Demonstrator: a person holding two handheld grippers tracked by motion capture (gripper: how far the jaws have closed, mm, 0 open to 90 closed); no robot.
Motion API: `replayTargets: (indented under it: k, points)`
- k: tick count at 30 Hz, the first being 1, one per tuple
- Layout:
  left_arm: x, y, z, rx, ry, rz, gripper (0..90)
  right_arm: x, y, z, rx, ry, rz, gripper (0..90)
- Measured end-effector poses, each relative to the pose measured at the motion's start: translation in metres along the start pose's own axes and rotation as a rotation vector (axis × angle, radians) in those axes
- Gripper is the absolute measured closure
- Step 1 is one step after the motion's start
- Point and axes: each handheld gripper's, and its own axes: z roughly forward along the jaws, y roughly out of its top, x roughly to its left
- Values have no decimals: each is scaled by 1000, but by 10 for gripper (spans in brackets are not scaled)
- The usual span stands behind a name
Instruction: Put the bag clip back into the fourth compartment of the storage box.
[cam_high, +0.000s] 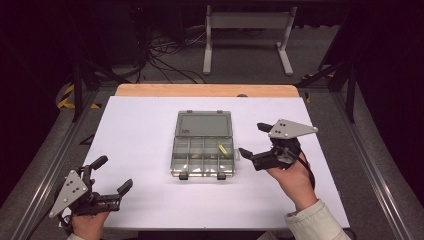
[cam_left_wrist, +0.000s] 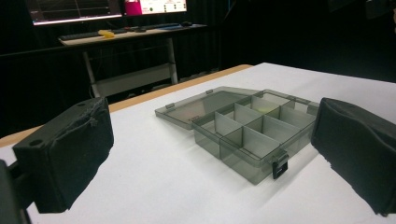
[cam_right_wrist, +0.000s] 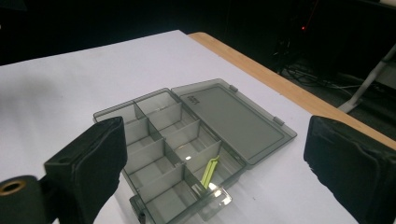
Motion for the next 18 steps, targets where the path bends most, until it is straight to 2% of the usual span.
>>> replayTargets:
  k: [7,10,13,15,18]
  points:
    - [0,0,0,5,3,5,0,-7,-16,-23,-32,-26,20,49]
    - [0,1,0,-2,3,4,0,-9,-27,-34,-48,-45,-1,49]
    - [0,1,0,1,1,7,0,-11,-33,-40,-62,-56,0,49]
    - [-1,0,1,7,1,9,0,-14,-44,-46,-67,-73,24,46]
    - [-1,0,1,7,2,9,0,-15,-50,-50,-85,-84,20,44]
